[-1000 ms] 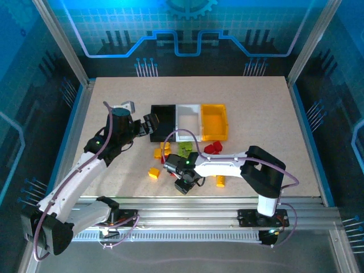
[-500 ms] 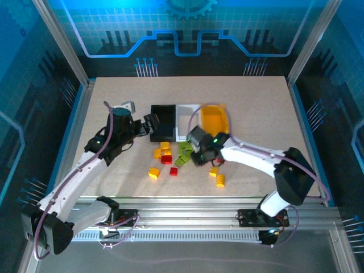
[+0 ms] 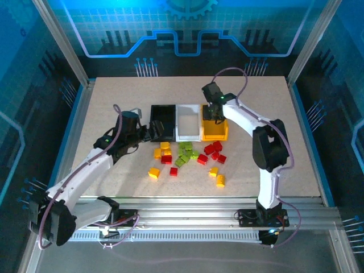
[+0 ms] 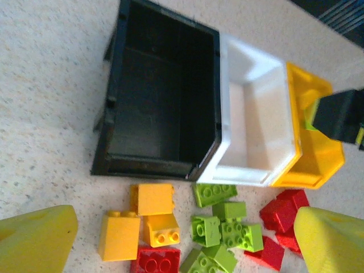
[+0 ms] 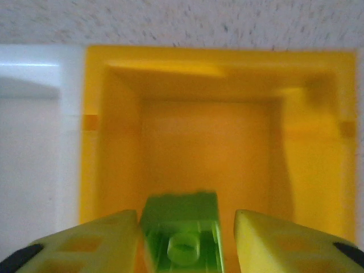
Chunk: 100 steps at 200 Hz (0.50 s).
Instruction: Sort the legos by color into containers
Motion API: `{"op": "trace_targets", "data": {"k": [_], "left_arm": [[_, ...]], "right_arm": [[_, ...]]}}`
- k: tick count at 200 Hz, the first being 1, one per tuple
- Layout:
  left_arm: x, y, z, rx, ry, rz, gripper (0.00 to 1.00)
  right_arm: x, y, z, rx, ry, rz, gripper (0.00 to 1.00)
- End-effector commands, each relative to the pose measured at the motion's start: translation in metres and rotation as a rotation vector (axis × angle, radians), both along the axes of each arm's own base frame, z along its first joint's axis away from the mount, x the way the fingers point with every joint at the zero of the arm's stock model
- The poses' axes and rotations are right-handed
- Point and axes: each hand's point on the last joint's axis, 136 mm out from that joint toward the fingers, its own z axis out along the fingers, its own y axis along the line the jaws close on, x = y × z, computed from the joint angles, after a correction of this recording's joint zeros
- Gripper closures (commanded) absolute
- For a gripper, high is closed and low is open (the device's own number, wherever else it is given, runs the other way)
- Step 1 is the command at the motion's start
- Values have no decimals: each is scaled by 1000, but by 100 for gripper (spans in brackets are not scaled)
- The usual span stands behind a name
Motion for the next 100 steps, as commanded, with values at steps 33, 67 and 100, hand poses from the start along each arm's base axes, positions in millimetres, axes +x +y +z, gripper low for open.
{"op": "trace_targets", "data": {"k": [33,67,100], "left_arm": [[-18,-59,-22,164,79,-237,7],[-36,-105,-47,298,130,-412,19],[-50,-124,-78,422,199,-531,22]], "right_arm": [[2,6,34,67,-42,-40,35],[-25,5,50,99,-75,-27,37],[-52,-3,47,126,-67,-28,37]]}}
